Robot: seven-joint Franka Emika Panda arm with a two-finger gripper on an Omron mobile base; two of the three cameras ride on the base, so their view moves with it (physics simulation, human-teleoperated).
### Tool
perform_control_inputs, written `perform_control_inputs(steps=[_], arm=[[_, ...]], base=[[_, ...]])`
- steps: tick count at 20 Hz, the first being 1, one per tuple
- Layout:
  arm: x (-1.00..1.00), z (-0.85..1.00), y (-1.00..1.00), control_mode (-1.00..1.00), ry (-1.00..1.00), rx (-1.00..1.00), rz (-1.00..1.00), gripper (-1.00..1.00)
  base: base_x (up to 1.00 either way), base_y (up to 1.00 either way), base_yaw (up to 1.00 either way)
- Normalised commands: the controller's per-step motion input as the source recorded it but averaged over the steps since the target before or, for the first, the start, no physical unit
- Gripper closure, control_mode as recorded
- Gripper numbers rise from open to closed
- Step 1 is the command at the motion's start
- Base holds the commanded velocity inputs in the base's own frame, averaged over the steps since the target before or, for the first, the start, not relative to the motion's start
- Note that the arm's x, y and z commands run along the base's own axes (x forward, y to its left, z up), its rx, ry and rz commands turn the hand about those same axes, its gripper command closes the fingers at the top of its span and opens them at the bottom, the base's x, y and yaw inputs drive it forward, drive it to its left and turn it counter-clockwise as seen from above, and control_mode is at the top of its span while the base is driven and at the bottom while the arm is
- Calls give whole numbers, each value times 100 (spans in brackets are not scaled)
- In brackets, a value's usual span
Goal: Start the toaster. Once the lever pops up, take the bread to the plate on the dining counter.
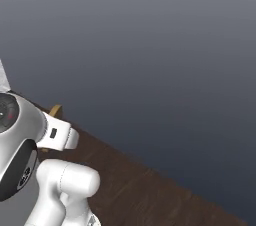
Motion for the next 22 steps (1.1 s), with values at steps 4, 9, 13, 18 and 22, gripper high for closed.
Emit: perform_control_inputs(steps=[4,9,13,18,22], arm=[[0,0,0,100,0,0,0,100],[0,0,0,100,0,0,0,100],[0,0,0,100,0,0,0,100],[0,0,0,100,0,0,0,100],[0,0,0,100,0,0,0,100]], base=[[100,-27,46],[100,-7,59],[100,-27,64],[99,-25,64],[91,-28,63]])
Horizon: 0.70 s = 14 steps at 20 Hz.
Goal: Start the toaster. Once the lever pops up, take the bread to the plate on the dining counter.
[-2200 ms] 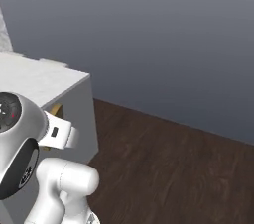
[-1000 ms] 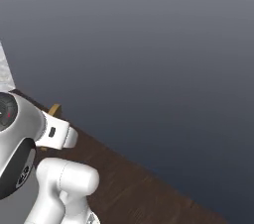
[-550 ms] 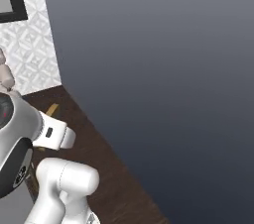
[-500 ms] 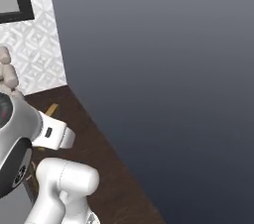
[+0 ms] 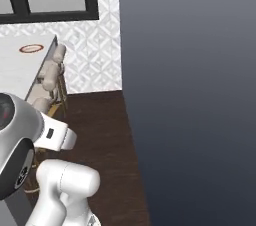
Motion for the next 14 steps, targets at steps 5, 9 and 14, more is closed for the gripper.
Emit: perform_control_inputs(steps=[5,9,14], arm=[[0,0,0,100,0,0,0,100],[0,0,0,100,0,0,0,100],[0,0,0,100,0,0,0,100]], base=[[100,-28,57],[100,-30,46],[100,-49,32]])
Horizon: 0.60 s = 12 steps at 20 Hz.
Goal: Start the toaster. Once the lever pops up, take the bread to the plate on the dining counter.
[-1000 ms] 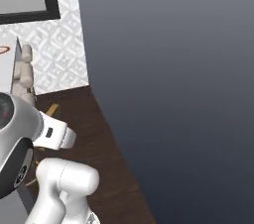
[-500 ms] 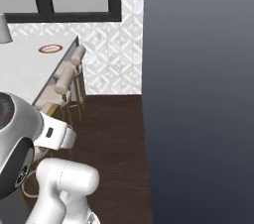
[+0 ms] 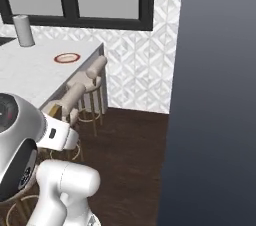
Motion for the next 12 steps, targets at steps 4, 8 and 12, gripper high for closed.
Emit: perform_control_inputs(steps=[4,8,12], arm=[[0,0,0,100,0,0,0,100],[0,0,0,100,0,0,0,100],[0,0,0,100,0,0,0,100]], base=[[100,-40,33],[100,-33,33],[100,-21,35]])
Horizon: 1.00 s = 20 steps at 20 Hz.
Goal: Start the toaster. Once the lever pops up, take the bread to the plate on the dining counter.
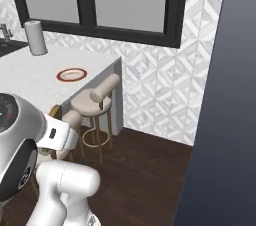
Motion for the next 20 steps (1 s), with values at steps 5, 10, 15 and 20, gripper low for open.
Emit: perform_control_inputs(steps=[5,10,15,20], arm=[[0,0,0,100,0,0,0,100],[0,0,0,100,0,0,0,100],[0,0,0,100,0,0,0,100],[0,0,0,100,0,0,0,100]], base=[[100,-30,38],[100,-32,39],[100,-27,52],[94,-24,69]])
